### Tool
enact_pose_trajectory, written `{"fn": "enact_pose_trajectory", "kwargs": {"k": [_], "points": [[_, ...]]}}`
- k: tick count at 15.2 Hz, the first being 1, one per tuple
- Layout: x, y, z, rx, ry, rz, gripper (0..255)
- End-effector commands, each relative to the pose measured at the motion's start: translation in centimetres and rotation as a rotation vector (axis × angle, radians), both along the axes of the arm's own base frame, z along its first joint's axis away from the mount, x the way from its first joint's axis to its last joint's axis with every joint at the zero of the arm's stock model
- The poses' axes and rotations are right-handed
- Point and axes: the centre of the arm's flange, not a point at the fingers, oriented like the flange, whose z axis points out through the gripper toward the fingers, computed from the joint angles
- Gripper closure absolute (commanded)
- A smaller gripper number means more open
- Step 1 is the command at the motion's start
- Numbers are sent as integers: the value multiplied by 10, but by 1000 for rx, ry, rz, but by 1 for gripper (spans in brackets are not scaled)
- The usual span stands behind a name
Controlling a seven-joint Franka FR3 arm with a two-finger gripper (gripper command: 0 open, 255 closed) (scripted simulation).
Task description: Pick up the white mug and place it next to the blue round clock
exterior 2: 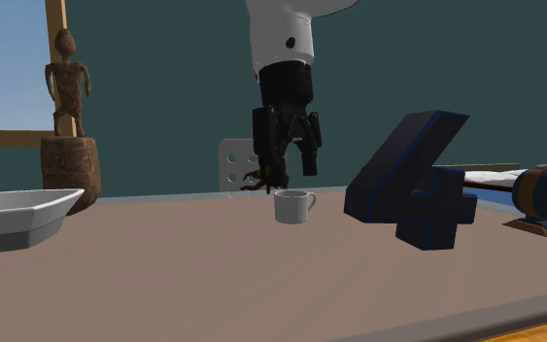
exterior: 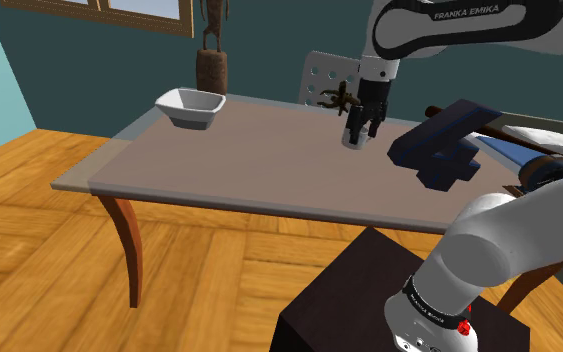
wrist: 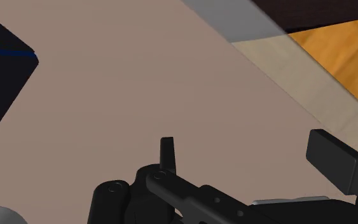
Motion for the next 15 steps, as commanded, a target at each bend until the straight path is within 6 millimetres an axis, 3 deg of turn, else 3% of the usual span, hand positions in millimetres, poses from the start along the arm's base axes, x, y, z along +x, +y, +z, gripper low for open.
{"fn": "enact_pose_trajectory", "kwargs": {"k": [1, 15], "points": [[13, -20, -8, -3, -5, 7, 0], [96, -173, -56, -15, -33, 46, 0]]}}
